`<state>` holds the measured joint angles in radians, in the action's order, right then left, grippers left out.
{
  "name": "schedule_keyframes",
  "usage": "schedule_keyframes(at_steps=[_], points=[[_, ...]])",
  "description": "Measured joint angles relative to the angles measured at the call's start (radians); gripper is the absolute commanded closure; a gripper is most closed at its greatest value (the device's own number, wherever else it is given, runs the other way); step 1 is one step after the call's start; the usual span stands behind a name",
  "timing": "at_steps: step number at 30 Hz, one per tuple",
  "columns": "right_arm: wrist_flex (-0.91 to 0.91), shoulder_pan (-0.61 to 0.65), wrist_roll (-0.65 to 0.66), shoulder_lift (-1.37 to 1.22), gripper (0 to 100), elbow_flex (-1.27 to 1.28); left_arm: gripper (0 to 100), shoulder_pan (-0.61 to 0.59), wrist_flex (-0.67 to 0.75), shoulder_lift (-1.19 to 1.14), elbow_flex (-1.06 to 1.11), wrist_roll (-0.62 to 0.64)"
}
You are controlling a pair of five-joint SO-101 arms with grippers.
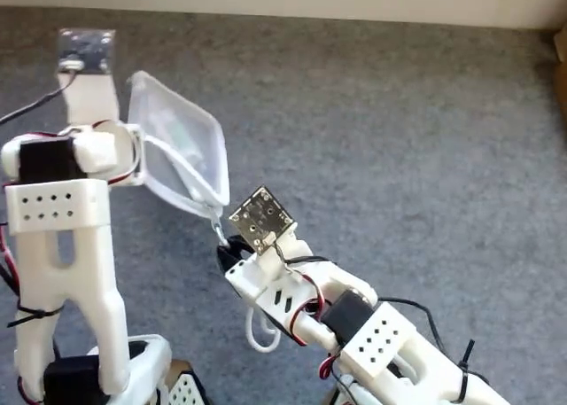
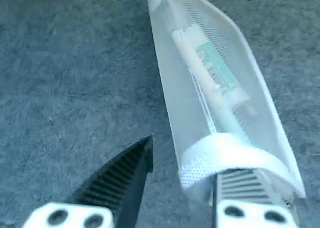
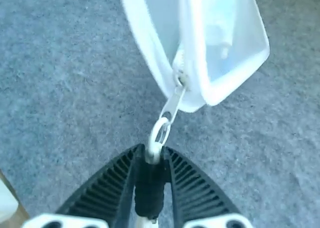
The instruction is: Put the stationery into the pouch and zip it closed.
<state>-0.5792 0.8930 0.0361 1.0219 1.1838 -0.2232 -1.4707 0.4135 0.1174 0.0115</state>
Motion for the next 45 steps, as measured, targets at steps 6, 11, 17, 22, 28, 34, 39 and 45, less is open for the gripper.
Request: schedule_keyframes(at_steps=[6,11,17,22,28,34,39,45], points=[[-0.003,0.000,0.000,0.000,99.4,0.000,80,0.180,0.000,-0.003,-0.046,0.000],[-0.003,0.000,0.000,0.000,99.4,0.000,80,0.308,0.066,-0.005,-0.046,0.000],[-0.003,0.000,0.000,0.000,99.4,0.002,80,0.420,0.118,-0.005,-0.046,0.000],[-0.003,0.002,0.000,-0.002,99.4,0.002,80,0.480,0.121,-0.057,-0.046,0.000],[-0.003,0.000,0.000,-0.002,99.4,0.002,80,0.500,0.121,-0.138,-0.048,-0.060],[-0.003,0.000,0.000,-0.002,99.4,0.002,71,0.500,0.120,-0.097,-0.078,-0.064],[-0.005,-0.060,0.002,-0.003,99.4,0.003,71,0.499,0.091,-0.058,-0.081,-0.064],[-0.011,-0.138,0.002,0.000,99.4,0.002,71,0.499,0.046,-0.054,-0.107,-0.064]])
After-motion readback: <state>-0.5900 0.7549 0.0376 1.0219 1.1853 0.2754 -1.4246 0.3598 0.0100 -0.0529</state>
